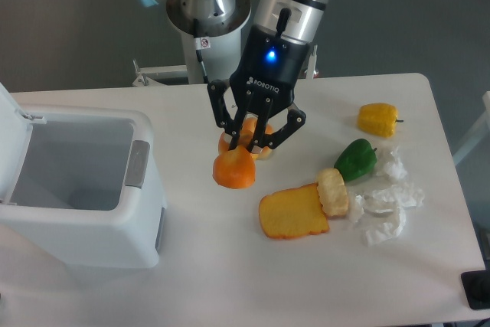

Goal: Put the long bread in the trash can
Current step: 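Close the gripper on the orange long bread and lift it, then carry the held long bread up and over toward the trash bin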

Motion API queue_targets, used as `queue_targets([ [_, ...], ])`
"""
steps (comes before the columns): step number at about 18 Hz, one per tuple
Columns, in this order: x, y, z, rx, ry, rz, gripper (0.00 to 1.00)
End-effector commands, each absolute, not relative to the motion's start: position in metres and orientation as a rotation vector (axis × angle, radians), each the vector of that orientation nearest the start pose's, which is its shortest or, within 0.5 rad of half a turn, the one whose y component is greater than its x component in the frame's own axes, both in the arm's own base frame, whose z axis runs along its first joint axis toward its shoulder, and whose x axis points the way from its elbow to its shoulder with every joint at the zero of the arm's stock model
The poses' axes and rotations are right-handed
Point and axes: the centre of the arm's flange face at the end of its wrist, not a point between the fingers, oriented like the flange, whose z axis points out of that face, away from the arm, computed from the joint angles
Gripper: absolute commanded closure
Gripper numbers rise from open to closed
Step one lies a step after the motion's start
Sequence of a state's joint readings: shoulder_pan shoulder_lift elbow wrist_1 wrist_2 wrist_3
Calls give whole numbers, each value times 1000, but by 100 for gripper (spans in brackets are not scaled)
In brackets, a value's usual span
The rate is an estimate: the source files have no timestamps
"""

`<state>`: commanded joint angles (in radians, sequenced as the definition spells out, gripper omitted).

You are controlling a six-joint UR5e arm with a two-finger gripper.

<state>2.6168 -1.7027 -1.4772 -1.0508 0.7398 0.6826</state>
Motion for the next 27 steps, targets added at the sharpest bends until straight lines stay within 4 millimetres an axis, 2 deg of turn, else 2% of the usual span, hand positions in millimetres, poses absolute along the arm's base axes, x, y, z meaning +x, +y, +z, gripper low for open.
queue_targets([
  [2, -387, 463, 558, -2192, -177, -247, 79],
  [5, -391, 475, 576, -2170, -126, -218, 79],
  [7, -382, 491, 588, -2157, -83, -221, 79],
  [10, -366, 490, 604, -2144, -54, -207, 79],
  [15, -352, 497, 610, -2134, -22, -219, 79],
  [18, -341, 494, 621, -2118, -1, -213, 79],
  [22, -326, 502, 623, -2102, 35, -247, 79],
  [23, -322, 502, 628, -2090, 47, -247, 79],
  [24, -309, 510, 631, -2070, 89, -261, 79],
  [27, -295, 518, 633, -2062, 126, -265, 79],
])
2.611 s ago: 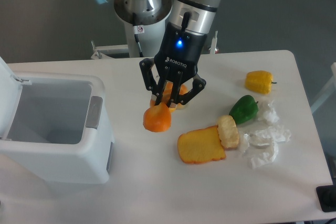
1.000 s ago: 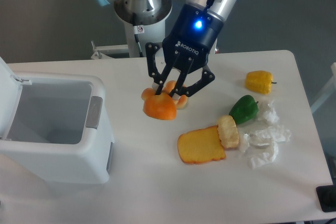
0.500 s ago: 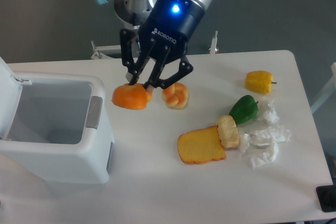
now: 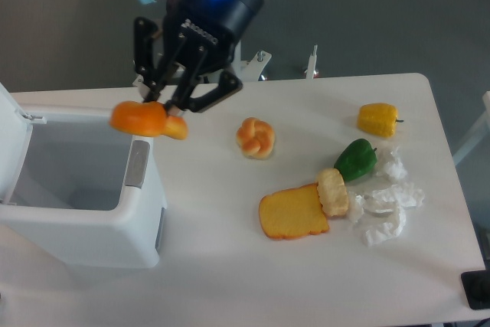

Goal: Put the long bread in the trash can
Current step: 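Carry the held long bread up and over toward the trash bin, then lower the long bread into the bin opening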

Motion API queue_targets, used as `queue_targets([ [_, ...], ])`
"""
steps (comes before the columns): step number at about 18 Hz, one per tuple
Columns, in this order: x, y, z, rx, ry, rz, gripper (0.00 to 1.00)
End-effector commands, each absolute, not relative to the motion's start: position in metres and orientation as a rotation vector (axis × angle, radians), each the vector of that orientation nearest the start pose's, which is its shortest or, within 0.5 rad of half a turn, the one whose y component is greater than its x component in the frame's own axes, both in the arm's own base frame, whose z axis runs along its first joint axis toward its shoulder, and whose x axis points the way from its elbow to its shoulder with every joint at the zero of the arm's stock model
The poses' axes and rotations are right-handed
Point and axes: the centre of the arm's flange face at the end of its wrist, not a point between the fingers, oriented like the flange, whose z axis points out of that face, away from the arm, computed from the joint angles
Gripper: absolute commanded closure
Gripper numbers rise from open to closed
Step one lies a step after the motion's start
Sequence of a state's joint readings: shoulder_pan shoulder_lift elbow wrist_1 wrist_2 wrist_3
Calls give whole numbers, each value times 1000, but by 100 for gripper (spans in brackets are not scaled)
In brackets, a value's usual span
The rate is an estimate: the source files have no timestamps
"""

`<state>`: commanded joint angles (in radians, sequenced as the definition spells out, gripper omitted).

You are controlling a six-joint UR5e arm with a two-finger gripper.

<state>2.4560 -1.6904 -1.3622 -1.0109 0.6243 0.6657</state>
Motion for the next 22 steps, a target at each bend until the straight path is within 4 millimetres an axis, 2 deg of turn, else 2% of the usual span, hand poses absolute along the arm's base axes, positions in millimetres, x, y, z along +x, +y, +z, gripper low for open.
queue_targets([
  [4, -278, 526, 636, -2053, 168, -271, 79],
  [13, -248, 549, 628, -2050, 240, -312, 79],
  [20, -234, 573, 602, -2073, 265, -380, 79],
  [22, -232, 574, 600, -2076, 266, -386, 79],
])
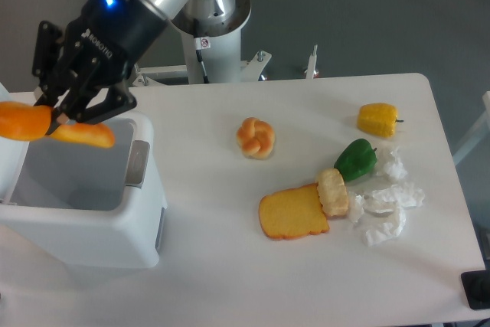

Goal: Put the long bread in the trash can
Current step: 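Lower the long bread into the bin opening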

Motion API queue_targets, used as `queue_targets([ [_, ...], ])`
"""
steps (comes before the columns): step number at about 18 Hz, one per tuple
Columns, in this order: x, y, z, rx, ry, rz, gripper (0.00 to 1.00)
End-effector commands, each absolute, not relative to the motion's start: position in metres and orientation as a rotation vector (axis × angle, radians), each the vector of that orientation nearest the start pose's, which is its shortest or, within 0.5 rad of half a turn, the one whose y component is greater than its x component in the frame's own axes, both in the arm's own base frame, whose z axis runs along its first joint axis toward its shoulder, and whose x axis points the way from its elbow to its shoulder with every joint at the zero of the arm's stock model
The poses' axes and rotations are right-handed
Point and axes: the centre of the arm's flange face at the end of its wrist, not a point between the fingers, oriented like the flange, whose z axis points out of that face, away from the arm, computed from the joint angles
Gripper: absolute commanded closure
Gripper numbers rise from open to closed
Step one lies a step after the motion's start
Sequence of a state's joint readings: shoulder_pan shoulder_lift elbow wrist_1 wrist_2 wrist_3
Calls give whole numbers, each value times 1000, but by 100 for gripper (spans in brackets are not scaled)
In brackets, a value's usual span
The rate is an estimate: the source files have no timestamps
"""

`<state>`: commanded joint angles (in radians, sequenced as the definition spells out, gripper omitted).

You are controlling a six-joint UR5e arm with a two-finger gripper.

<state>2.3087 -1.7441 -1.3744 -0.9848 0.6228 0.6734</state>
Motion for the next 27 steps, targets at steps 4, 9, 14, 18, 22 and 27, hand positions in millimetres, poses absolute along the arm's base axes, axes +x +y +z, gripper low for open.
queue_targets([
  [4, -232, 575, 587, -2089, 255, -407, 79],
  [9, -227, 571, 575, -2105, 242, -430, 79],
  [14, -225, 569, 567, -2113, 235, -444, 79],
  [18, -225, 573, 562, -2117, 238, -452, 79],
  [22, -225, 575, 562, -2116, 244, -451, 79],
  [27, -227, 580, 552, -2120, 257, -455, 79],
])
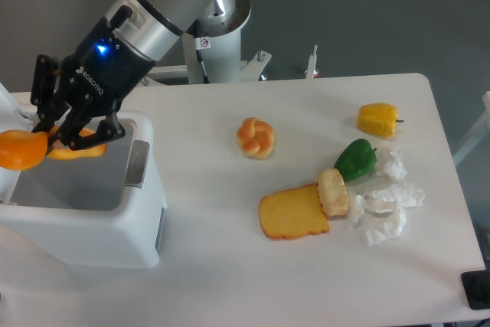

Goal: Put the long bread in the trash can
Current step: 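Lower the long bread into the bin opening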

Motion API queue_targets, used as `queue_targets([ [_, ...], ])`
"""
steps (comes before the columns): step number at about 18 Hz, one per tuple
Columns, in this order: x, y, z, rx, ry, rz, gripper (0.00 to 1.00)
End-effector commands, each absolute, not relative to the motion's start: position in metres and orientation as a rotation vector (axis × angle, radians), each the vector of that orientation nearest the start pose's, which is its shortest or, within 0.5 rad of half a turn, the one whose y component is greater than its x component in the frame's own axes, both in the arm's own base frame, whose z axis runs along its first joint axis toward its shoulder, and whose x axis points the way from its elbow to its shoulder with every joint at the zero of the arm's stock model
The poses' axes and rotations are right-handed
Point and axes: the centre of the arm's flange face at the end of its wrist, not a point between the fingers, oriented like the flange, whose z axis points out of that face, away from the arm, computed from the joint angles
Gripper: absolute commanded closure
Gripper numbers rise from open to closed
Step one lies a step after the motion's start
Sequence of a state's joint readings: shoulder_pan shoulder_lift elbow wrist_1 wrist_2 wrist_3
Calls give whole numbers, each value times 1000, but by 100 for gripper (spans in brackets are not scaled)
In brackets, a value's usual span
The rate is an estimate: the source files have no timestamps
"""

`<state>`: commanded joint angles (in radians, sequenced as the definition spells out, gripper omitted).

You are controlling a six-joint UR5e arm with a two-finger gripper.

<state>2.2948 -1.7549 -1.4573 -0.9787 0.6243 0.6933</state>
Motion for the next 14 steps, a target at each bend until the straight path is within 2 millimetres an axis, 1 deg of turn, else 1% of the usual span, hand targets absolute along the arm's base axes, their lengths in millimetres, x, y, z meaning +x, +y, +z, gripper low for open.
queue_targets([
  [2, -222, 584, 544, -2125, 271, -468, 79],
  [4, -222, 587, 539, -2130, 269, -477, 79],
  [8, -222, 588, 537, -2133, 269, -482, 79],
  [10, -222, 588, 529, -2140, 263, -493, 79],
  [12, -220, 587, 526, -2143, 262, -500, 79],
  [14, -215, 589, 522, -2148, 267, -513, 78],
])
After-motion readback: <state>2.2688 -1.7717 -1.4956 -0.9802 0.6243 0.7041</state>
